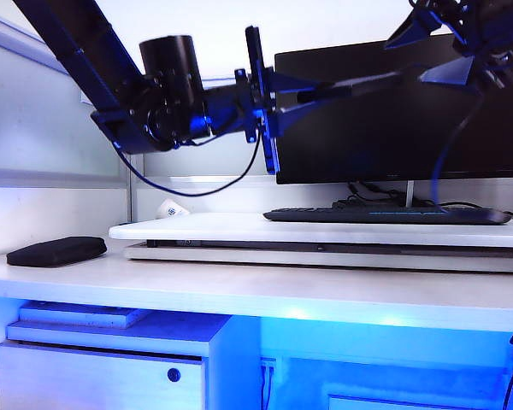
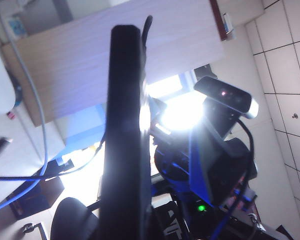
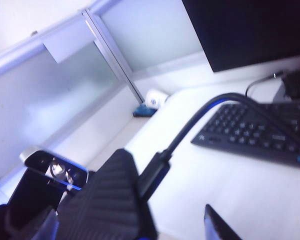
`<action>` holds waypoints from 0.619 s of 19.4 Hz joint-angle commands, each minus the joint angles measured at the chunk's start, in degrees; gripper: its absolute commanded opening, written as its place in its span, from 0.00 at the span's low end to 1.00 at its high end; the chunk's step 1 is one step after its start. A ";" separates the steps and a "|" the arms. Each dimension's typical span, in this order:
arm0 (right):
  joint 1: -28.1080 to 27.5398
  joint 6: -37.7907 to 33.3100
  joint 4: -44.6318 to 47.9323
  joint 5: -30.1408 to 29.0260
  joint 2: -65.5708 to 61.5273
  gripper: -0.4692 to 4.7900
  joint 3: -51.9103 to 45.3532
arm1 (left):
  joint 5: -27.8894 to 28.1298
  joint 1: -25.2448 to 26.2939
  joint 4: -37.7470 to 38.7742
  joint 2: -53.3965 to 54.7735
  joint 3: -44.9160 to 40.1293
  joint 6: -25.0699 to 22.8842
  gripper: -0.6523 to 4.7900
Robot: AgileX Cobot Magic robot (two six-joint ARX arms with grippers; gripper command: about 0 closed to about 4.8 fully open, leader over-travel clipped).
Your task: Unplug the data cable of the portable hard drive.
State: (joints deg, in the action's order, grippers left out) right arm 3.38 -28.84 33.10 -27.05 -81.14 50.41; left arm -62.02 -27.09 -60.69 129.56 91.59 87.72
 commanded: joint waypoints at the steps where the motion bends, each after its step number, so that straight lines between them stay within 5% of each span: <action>1: 0.00 -1.44 1.51 -0.09 -1.42 0.79 1.90 | -1.22 -0.42 -2.49 -1.68 0.50 -0.26 0.11; 4: 0.02 -2.75 1.88 -0.26 -2.95 0.79 3.06 | -1.42 -0.72 -2.69 -1.99 0.57 0.15 0.11; 8: 0.02 -2.71 3.34 -0.09 -2.95 0.54 3.21 | -1.46 -0.79 -2.82 -2.03 0.57 0.20 0.11; 12: 0.02 -2.71 3.65 -0.09 -2.95 0.47 3.30 | -1.44 -0.79 -2.82 -2.03 0.57 0.20 0.11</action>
State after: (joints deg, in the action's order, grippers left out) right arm 3.40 -31.51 35.68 -27.05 -84.36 53.25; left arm -63.44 -27.83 -61.95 128.16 91.70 88.16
